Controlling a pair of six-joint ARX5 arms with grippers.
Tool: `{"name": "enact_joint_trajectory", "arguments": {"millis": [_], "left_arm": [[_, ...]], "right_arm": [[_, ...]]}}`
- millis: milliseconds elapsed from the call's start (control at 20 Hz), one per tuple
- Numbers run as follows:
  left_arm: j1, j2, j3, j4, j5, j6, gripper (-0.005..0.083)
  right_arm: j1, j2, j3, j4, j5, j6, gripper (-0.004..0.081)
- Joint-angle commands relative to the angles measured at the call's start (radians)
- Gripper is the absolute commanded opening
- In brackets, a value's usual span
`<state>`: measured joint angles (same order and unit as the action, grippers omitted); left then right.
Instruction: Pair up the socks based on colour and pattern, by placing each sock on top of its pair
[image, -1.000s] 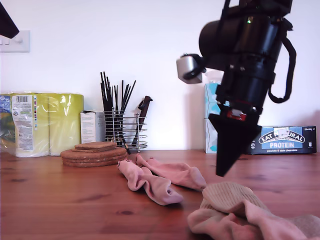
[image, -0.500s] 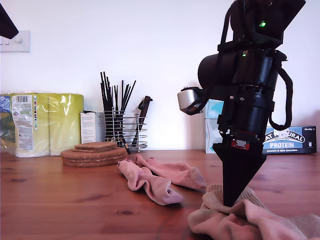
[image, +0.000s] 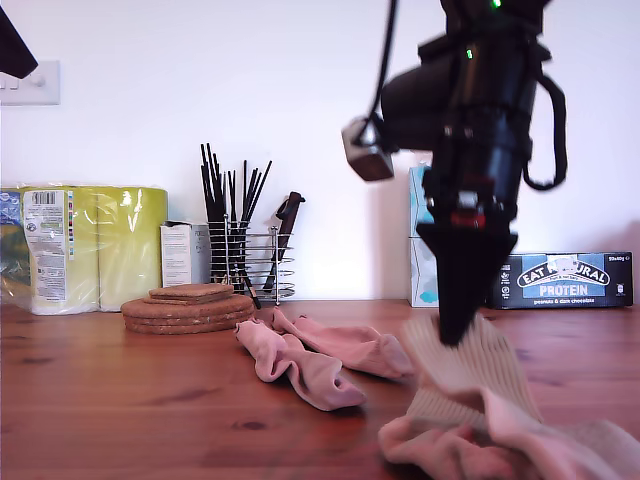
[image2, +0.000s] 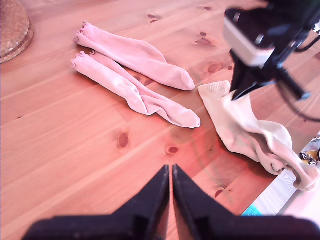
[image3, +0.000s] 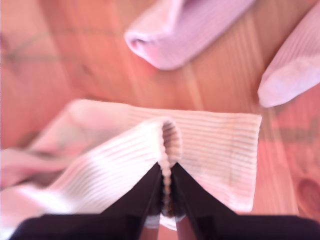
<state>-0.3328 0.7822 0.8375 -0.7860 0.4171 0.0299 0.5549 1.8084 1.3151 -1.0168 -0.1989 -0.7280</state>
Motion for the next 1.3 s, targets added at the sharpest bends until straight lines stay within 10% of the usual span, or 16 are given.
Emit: {"name": "enact_joint_trajectory", "arguments": {"millis": [0, 950, 1250], "left_arm": [[-0.001, 0.015, -0.010, 0.009, 0.000, 0.006, -0.0022], [-0.001, 0.043, -0.010, 0.008, 0.000, 0.008, -0.0021], [-0.001, 0.043, -0.010, 0.005, 0.000, 0.008, -0.0022]], "right_arm": [[0.014, -0.013, 0.018, -0.059, -0.003, 0.002, -0.0013], [-0.047, 0.055, 0.145, -0.019, 0.053, -0.027, 0.0000], [-0.047, 0.055, 0.145, 0.047, 0.089, 0.044, 0.0314]]}}
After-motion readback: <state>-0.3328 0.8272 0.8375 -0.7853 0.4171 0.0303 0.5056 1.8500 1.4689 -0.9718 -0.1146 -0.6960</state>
